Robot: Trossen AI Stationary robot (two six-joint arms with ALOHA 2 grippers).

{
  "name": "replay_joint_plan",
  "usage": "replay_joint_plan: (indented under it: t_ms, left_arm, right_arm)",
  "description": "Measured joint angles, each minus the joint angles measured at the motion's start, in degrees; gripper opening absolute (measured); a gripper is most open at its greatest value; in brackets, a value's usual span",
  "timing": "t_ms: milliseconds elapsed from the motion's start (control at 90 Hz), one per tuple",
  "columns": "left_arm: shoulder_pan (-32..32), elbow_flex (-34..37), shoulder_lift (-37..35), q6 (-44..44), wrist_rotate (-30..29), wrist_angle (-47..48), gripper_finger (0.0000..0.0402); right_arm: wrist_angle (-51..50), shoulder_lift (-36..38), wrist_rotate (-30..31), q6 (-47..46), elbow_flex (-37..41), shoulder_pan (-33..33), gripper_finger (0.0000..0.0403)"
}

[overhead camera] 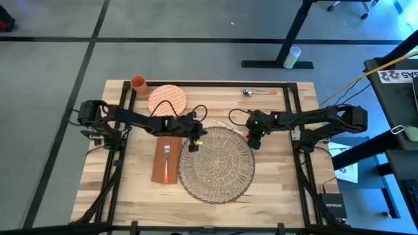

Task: Set table place
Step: Put the orange table knife to the right of the brown table mat

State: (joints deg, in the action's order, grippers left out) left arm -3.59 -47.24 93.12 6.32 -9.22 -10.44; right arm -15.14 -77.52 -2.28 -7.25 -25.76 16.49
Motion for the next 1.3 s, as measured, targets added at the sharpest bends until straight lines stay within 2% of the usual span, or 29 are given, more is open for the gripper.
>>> replay_joint_plan:
  t_ms: [111, 333, 511, 922, 1078, 1300]
  left_arm:
    - [0.2, 0.0, 0.0, -0.4, 0.0, 0.8, 0.0000]
    - [1.5, 0.0, 0.0, -1.4, 0.0, 2.0, 0.0000]
    - [1.8, 0.0, 0.0, -1.8, 0.0, 2.2, 0.0000]
    - [2.0, 0.0, 0.0, -2.9, 0.0, 2.3, 0.0000]
    - [2.2, 0.0, 0.0, -2.9, 0.0, 2.3, 0.0000]
    - [2.2, 0.0, 0.0, -2.9, 0.0, 2.3, 0.0000]
  right_arm:
    - [0.3, 0.0, -0.1, 0.0, 0.0, 0.0, 0.0138]
    - [-0.6, 0.3, -5.3, -1.4, 0.1, -0.4, 0.0174]
    - [-1.3, 0.3, -5.8, -1.4, 0.1, -0.4, 0.0192]
    - [-2.4, 0.4, 0.8, -0.2, 0.1, 1.6, 0.0195]
    - [-3.8, 2.7, 3.1, 1.5, -0.7, 1.6, 0.0195]
    - [-10.8, 7.0, 2.4, 3.5, -5.5, 1.5, 0.0195]
